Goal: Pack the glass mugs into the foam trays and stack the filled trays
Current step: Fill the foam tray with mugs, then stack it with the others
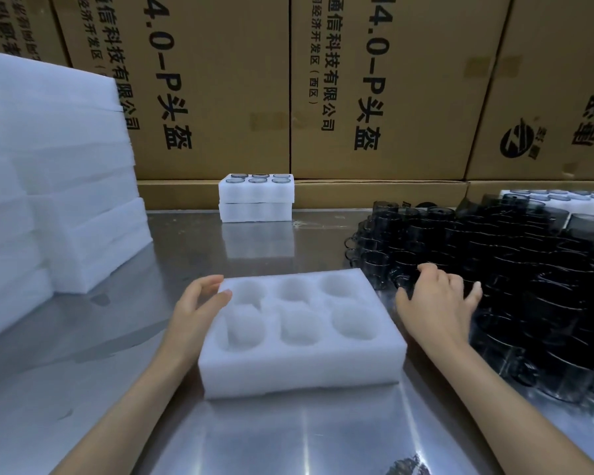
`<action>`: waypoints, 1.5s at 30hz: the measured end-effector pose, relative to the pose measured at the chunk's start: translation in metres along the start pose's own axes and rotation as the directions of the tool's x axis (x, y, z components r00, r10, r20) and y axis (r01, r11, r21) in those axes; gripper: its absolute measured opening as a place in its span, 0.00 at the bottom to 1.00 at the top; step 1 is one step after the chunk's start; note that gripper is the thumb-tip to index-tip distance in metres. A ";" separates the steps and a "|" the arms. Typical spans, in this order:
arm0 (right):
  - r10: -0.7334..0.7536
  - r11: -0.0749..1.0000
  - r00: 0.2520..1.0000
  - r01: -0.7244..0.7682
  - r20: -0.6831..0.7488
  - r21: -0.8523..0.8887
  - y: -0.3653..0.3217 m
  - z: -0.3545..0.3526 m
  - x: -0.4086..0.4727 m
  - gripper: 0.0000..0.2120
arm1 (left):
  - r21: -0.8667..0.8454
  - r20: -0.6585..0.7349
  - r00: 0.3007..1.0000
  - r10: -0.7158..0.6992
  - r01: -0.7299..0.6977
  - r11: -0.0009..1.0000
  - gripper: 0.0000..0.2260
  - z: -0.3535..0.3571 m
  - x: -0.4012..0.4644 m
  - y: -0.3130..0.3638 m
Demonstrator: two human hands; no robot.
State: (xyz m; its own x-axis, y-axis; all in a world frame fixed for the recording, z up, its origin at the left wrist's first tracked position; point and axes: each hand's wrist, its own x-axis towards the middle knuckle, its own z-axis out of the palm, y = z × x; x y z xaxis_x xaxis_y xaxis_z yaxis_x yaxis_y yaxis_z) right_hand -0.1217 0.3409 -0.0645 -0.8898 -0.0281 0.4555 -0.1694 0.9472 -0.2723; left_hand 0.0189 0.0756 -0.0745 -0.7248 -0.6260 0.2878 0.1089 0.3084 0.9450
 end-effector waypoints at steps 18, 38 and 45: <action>-0.176 0.907 0.948 0.262 -0.267 0.331 -0.011 -0.035 -0.008 0.10 | -0.133 -0.010 0.998 -0.060 0.058 0.989 0.05 -0.003 0.006 -0.001; -0.651 0.596 0.738 0.642 -0.178 0.483 -0.137 -0.022 -0.034 0.07 | -0.030 0.047 0.998 0.049 -0.047 0.998 0.06 -0.001 0.018 -0.016; -0.718 0.606 0.696 0.641 -0.022 0.471 -0.144 -0.021 -0.034 0.09 | -0.002 0.041 0.996 0.079 -0.079 0.997 0.08 -0.001 0.018 -0.014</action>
State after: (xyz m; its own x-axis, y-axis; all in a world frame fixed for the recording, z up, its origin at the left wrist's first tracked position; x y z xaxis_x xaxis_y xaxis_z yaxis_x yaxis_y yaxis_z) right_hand -0.0580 0.2124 -0.0233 -0.4879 -0.6926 0.5312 -0.8725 0.4060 -0.2720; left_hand 0.0046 0.0595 -0.0824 -0.7411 -0.5701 0.3546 0.1666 0.3555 0.9197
